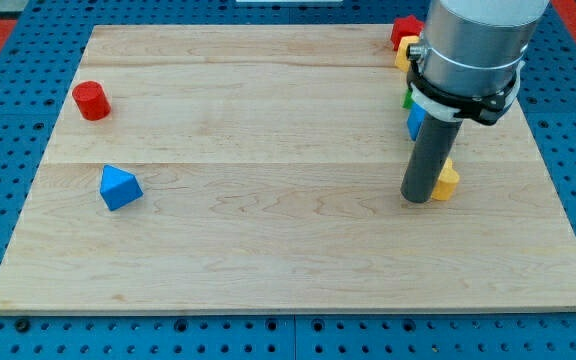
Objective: Slightly push the blue triangle towards the right side of the board
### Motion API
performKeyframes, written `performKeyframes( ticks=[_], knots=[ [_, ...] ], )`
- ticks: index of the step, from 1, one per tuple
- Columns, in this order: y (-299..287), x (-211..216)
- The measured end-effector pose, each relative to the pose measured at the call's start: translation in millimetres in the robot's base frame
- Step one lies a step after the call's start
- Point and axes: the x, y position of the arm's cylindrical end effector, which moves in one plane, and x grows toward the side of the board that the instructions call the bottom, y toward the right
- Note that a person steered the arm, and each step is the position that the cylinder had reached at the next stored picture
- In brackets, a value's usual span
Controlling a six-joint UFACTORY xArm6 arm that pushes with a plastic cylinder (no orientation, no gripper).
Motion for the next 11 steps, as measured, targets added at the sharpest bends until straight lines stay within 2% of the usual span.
performKeyframes(
  ticks=[1, 2, 3, 4, 5, 6, 7, 8, 9, 10, 11],
  knots=[
    [-24.3, 43.2],
    [-90.7, 87.6],
    [-221.9, 110.3],
    [-312.7, 81.8],
    [-384.6, 31.4],
    [-398.9, -30.9],
    [-303.1, -32.0],
    [-259.6, -13.8],
    [-321.0, -13.7],
    [-331.5, 12.3],
    [-258.0, 21.2]
  ],
)
